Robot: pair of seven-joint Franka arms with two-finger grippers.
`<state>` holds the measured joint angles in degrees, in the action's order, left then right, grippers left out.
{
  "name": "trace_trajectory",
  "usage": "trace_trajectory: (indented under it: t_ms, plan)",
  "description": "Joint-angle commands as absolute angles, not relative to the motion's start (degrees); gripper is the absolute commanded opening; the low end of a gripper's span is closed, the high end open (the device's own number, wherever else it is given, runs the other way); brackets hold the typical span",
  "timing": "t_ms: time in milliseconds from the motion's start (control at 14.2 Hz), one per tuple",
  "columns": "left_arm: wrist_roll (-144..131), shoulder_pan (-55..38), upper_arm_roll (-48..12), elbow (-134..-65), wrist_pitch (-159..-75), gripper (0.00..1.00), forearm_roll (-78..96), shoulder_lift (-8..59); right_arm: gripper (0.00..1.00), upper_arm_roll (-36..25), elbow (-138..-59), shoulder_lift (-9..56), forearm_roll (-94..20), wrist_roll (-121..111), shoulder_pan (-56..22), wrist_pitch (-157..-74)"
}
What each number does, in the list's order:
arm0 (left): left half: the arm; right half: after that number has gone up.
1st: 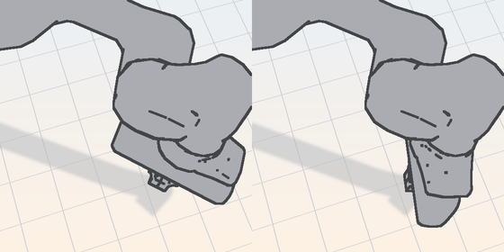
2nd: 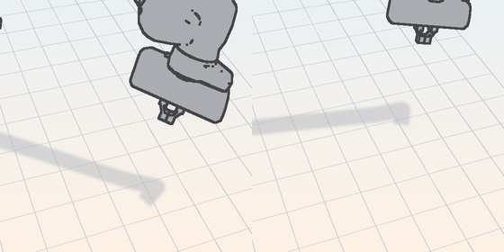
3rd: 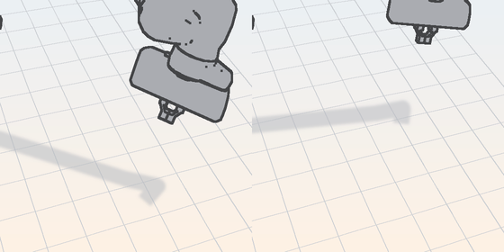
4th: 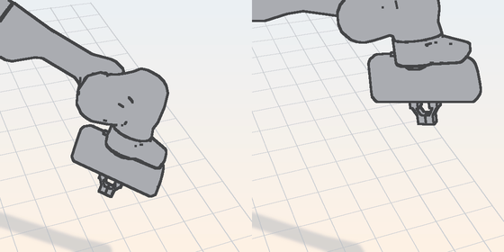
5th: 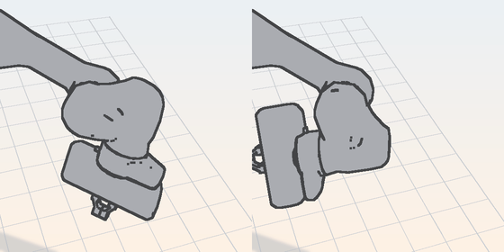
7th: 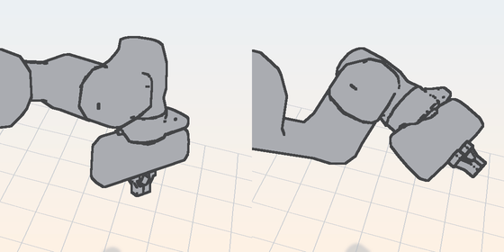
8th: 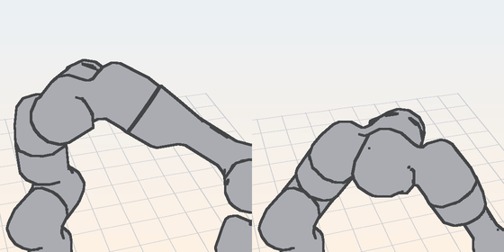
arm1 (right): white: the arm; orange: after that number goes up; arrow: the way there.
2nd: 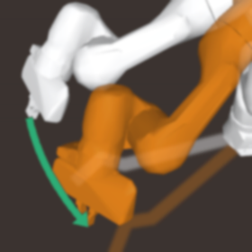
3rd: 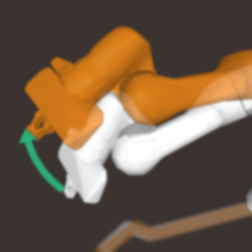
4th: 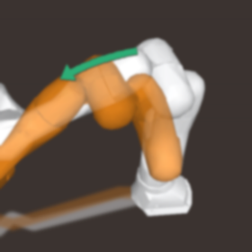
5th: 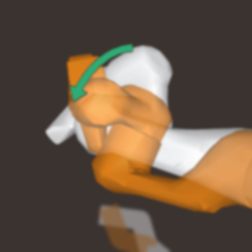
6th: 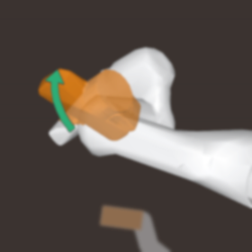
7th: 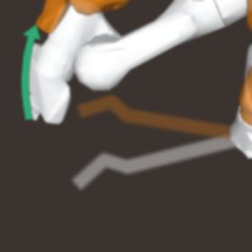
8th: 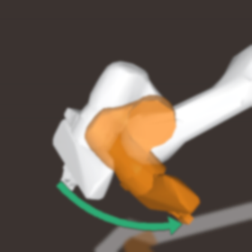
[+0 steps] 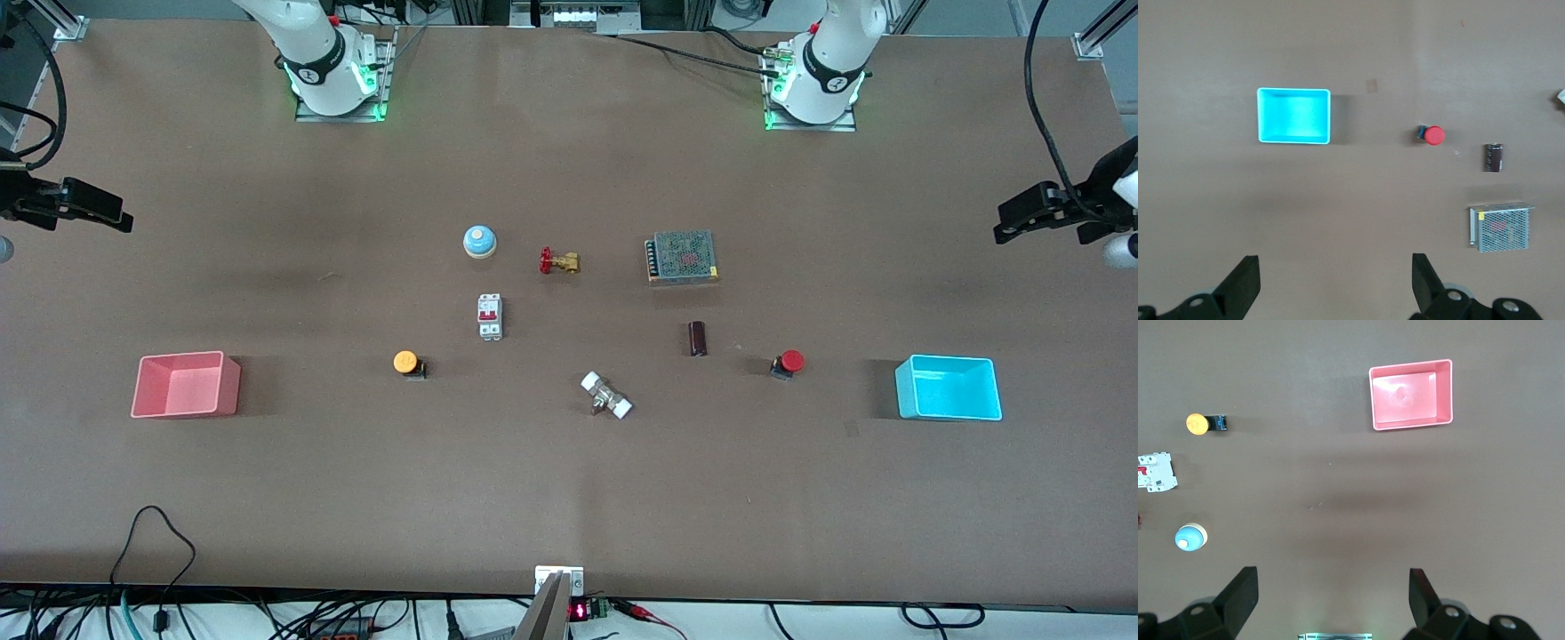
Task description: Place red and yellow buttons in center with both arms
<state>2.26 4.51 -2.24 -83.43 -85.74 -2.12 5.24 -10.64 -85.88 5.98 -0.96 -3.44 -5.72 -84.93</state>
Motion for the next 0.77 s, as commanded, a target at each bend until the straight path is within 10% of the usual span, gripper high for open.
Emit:
trace_trajectory:
  t_ms: [0,704]
  plan:
    - [4.5,-1.0,3.9,-83.8,-84.7,1.00,-1.2,3.6,1.00,-9.5,-88.7,3.3,0.3,-2.7,-5.5,-85.3]
    - [1.9,-0.4,3.7,-84.3,-85.3,1.00,0.9,3.6,1.00,-9.9,-90.2,1.8,0.2,-3.7,-5.0,-84.8]
